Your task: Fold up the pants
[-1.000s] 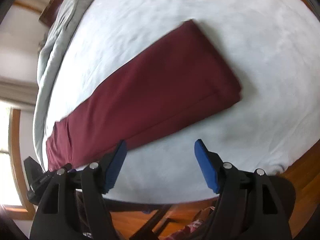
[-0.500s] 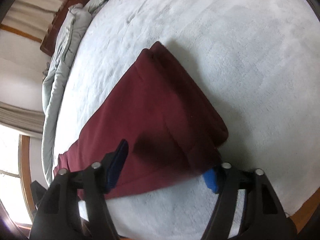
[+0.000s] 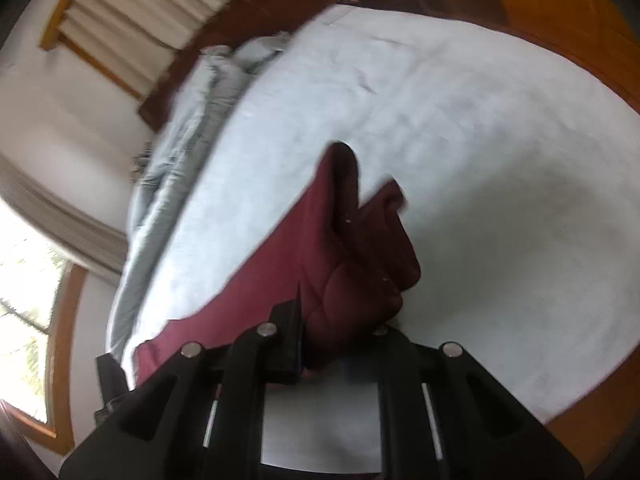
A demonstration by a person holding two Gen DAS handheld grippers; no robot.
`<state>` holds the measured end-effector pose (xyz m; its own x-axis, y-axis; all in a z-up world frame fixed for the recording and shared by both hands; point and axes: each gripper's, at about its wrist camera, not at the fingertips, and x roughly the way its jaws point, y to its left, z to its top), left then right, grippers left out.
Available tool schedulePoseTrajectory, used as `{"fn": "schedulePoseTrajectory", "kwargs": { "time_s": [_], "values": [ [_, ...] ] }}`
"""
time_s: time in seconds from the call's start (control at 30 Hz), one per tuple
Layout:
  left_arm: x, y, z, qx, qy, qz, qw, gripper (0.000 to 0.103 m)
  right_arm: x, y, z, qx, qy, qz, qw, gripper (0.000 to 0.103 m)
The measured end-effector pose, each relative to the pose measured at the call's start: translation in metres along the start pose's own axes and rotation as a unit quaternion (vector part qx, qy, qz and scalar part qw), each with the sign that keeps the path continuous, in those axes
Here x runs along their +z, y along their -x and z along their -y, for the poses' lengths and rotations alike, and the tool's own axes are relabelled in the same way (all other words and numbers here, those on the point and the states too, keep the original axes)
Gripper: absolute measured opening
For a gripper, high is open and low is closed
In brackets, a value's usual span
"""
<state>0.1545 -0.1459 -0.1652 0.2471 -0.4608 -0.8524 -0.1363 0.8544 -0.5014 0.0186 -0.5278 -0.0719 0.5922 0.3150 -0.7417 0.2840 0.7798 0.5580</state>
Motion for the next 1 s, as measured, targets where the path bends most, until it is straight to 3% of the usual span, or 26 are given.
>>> {"fn": "schedulePoseTrajectory", "kwargs": {
  "time_s": [0.1,0.17,0.27,0.33,0.47,0.57,0.67,0.77,0.9,1.0],
  "values": [
    [-0.007,-0.022,-0.011,0.019,0.001,-0.035,0.9992,0.054,-0.012,-0.048,0.03,-0.062,-0.029,-0.063,0.996,0.011],
    [-0.013,-0.015,-0.017,0.009,0.007,-0.04,0.9991,0.052,-0.027,-0.075,0.039,-0.11,-0.018,-0.09,0.99,0.012],
    [-0.016,0.011,-0.014,-0.013,-0.011,-0.028,0.9995,0.053,-0.031,-0.074,0.039,-0.101,-0.024,-0.077,0.992,0.012],
    [-0.013,0.038,-0.008,-0.016,-0.045,0.014,0.9988,0.055,-0.029,-0.07,0.037,-0.093,-0.024,-0.074,0.993,0.012],
    [0.008,0.046,-0.013,0.044,-0.09,0.081,0.9916,0.063,-0.031,-0.071,0.041,-0.091,-0.03,-0.078,0.992,0.012],
    [0.024,0.014,-0.047,0.104,-0.077,0.061,0.9898,0.062,-0.033,-0.077,0.052,-0.082,-0.066,-0.085,0.991,0.013],
    [0.027,-0.005,-0.07,0.1,-0.062,0.043,0.9922,0.061,-0.031,-0.078,0.057,-0.071,-0.084,-0.089,0.99,0.015],
    [0.024,-0.006,-0.065,0.111,-0.093,0.044,0.9884,0.065,-0.029,-0.076,0.05,-0.081,-0.069,-0.097,0.99,0.025],
    [0.021,0.016,-0.062,0.101,-0.096,0.065,0.9881,0.065,-0.028,-0.071,0.038,-0.083,-0.061,-0.1,0.99,0.053],
    [0.016,0.027,-0.066,0.114,-0.11,0.089,0.9834,0.066,-0.029,-0.069,0.031,-0.096,-0.05,-0.099,0.989,0.056]
  ]
}}
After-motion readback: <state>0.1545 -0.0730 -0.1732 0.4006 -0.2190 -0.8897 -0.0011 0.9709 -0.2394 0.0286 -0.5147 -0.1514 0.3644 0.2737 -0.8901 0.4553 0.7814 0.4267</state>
